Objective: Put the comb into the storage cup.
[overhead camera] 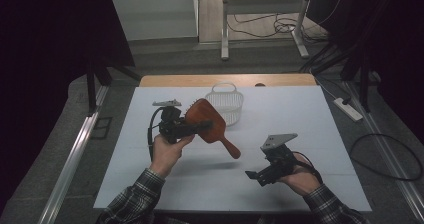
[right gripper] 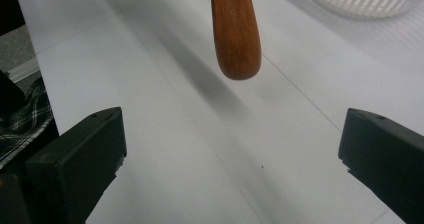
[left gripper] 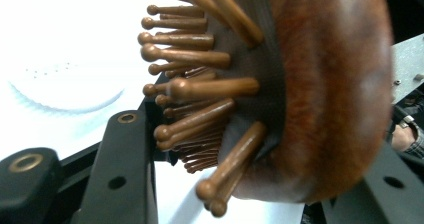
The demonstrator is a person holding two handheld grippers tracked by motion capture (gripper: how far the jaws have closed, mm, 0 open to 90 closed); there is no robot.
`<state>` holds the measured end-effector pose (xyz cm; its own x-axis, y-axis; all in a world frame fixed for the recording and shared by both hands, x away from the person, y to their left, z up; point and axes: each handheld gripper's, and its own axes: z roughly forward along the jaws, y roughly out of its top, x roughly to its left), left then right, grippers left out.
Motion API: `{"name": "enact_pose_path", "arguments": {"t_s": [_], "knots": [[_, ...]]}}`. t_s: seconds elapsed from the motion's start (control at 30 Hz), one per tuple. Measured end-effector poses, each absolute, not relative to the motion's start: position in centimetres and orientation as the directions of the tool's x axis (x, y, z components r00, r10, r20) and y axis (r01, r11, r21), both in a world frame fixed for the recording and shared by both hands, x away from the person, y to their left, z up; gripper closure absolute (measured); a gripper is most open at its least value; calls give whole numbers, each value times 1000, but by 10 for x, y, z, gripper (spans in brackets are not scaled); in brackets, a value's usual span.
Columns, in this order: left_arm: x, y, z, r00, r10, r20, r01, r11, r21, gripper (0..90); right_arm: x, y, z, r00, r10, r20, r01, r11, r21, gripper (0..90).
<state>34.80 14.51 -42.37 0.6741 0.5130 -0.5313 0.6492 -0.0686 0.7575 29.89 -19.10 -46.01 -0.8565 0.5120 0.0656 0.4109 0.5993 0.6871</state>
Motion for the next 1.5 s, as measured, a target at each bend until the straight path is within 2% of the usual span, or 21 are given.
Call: {"name": "enact_pose_path", "arguments": {"t_s": [0.4,0.9,1.5], "knots": [[358,152,-417,661,531,-530,649,-51,759,514,293,-210,-459,-840,539,68,429,580,693,0],[369,159,-408,649,541,-536,649,-24,761,513,287,-242,-459,-782,616,101,497,516,697,0],[382,165,-402,632,552,-544,656,-9,754,513,275,-272,-459,-706,702,93,570,486,662,0]]}}
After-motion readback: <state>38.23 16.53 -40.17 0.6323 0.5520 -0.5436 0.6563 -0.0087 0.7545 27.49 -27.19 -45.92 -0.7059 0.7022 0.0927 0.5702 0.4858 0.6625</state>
